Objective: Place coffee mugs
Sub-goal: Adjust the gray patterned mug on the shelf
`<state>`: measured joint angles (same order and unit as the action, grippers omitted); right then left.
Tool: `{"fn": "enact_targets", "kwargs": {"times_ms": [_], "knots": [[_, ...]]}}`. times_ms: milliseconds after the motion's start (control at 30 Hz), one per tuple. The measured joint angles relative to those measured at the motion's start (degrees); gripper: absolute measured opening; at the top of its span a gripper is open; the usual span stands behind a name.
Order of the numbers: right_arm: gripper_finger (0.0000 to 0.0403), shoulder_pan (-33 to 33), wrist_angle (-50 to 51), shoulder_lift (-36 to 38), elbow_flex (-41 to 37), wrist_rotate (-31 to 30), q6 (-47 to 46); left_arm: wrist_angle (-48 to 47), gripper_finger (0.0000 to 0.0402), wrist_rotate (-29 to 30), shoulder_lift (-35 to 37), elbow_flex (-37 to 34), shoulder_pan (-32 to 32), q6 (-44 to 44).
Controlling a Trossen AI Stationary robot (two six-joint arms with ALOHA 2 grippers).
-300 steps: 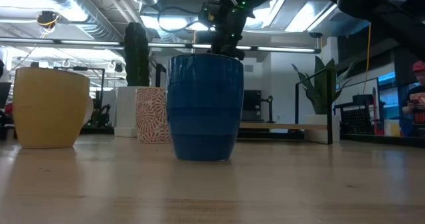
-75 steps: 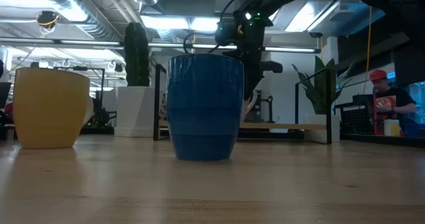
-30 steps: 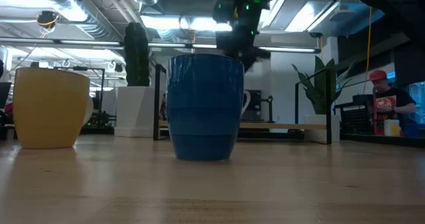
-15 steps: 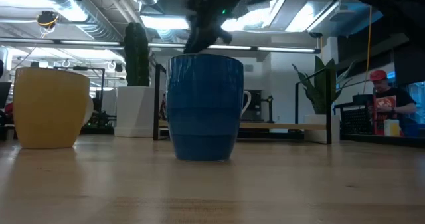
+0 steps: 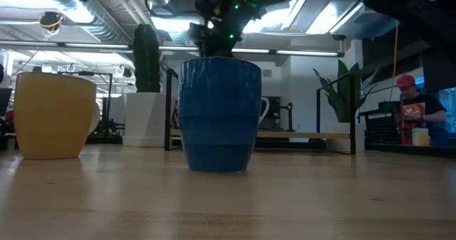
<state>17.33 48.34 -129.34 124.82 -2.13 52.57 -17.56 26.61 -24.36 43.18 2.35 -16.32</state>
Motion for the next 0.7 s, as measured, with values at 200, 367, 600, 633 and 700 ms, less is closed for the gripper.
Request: {"fn": "enact_targets", "kwargs": {"times_ms": [200, 367, 600, 633, 700], "knots": [[0.0001, 1.14, -0.44, -1.50, -0.11, 0.07, -1.07, -0.09, 0.0080, -0.02, 0.00, 0.00, -0.04, 0.00], [0.0000, 1.58, -1.12, -2.29, -0.11, -1.35, -1.20, -0.73, 0.0080, -0.01, 0.00, 0.00, 0.00, 0.00], [0.0000, 2.46, -1.72, -2.25, -0.11, -3.56, -1.19, -1.11, 0.0080, 0.33, 0.00, 0.02, 0.00, 0.00], [0.0000, 2.58, -1.80, -2.25, -0.11, -3.84, -1.18, -1.11, 0.0080, 0.35, 0.00, 0.00, 0.00, 0.00], [0.0000, 2.91, -1.78, -2.25, -0.11, -3.95, -1.20, -1.11, 0.0080, 0.37, 0.00, 0.01, 0.00, 0.00]]}}
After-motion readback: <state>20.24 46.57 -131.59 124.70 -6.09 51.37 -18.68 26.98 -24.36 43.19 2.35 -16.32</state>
